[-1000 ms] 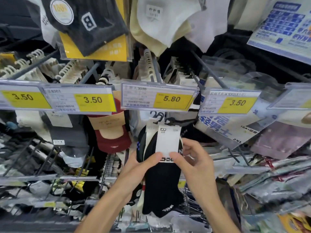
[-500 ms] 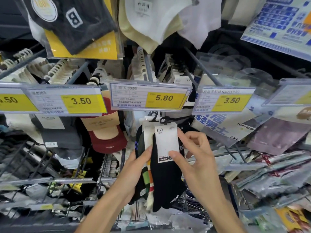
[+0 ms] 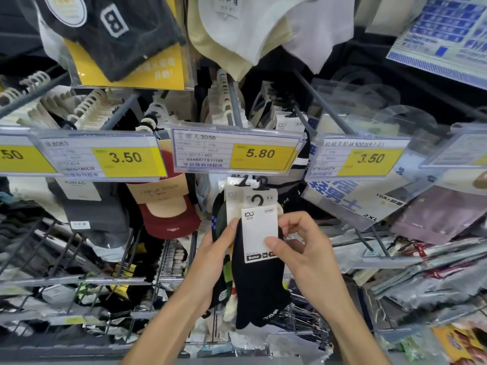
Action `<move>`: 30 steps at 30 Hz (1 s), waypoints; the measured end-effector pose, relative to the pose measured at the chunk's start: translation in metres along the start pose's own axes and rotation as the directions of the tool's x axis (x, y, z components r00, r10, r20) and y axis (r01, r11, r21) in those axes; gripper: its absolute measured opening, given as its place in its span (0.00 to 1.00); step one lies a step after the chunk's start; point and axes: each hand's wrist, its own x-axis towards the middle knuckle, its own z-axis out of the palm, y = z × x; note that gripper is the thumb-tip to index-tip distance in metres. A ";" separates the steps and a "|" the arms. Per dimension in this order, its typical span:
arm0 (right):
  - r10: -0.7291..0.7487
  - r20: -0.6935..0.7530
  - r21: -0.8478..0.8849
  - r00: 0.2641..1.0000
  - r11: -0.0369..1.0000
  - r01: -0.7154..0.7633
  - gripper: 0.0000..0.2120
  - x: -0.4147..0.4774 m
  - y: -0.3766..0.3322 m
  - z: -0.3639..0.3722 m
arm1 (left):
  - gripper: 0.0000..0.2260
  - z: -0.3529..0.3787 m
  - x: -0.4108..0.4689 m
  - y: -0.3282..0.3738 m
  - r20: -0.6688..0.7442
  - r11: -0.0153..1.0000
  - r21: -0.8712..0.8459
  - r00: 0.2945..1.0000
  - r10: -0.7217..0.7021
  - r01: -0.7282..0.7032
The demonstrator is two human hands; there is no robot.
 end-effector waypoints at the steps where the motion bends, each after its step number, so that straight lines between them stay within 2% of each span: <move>1: -0.007 -0.013 0.026 1.000 1.000 0.008 0.10 0.001 0.000 -0.001 | 0.17 0.000 0.000 0.001 0.001 1.000 -0.001 1.000 0.005 -0.005; 5: -0.017 -0.110 0.103 0.994 0.994 0.028 0.14 0.004 -0.001 -0.001 | 0.16 0.001 -0.001 0.002 0.014 0.998 -0.010 0.998 0.056 -0.056; 9: -0.036 -0.117 0.096 0.992 0.994 0.047 0.15 0.005 -0.002 0.004 | 0.13 0.002 0.000 0.004 0.078 0.996 -0.007 0.993 0.087 -0.087; 12: -0.080 -0.100 0.091 0.992 0.992 0.089 0.19 0.005 -0.004 0.006 | 0.11 0.003 0.001 0.004 0.071 0.993 -0.001 0.990 0.121 -0.121; 15: -0.113 -0.093 0.080 0.989 0.989 0.121 0.16 0.004 -0.007 0.005 | 0.11 0.006 -0.002 0.007 0.051 0.991 0.012 0.990 0.132 -0.133; 17: -0.123 -0.150 0.110 0.981 0.984 0.140 0.13 0.005 -0.008 0.002 | 0.10 0.005 -0.002 0.005 0.012 0.992 0.004 0.992 0.123 -0.123; 21: -0.152 -0.323 0.099 0.934 0.976 0.193 0.11 0.017 -0.014 -0.006 | 0.22 -0.008 0.002 -0.002 -0.058 0.997 -0.018 0.995 0.076 -0.078; 24: -0.206 -0.400 0.055 0.893 0.967 0.247 0.13 0.038 -0.026 -0.015 | 0.15 -0.014 0.001 -0.003 -0.052 0.996 -0.008 0.995 0.086 -0.087; 26: -0.250 -0.408 -0.042 0.878 0.966 0.256 0.14 0.055 -0.033 -0.023 | 0.13 -0.015 -0.002 -0.002 -0.038 0.996 0.005 0.995 0.089 -0.089; 30: -0.279 -0.367 -0.125 0.887 0.960 0.250 0.15 0.075 -0.041 -0.016 | 0.25 -0.017 -0.005 -0.008 -0.045 0.998 -0.017 0.997 0.056 -0.057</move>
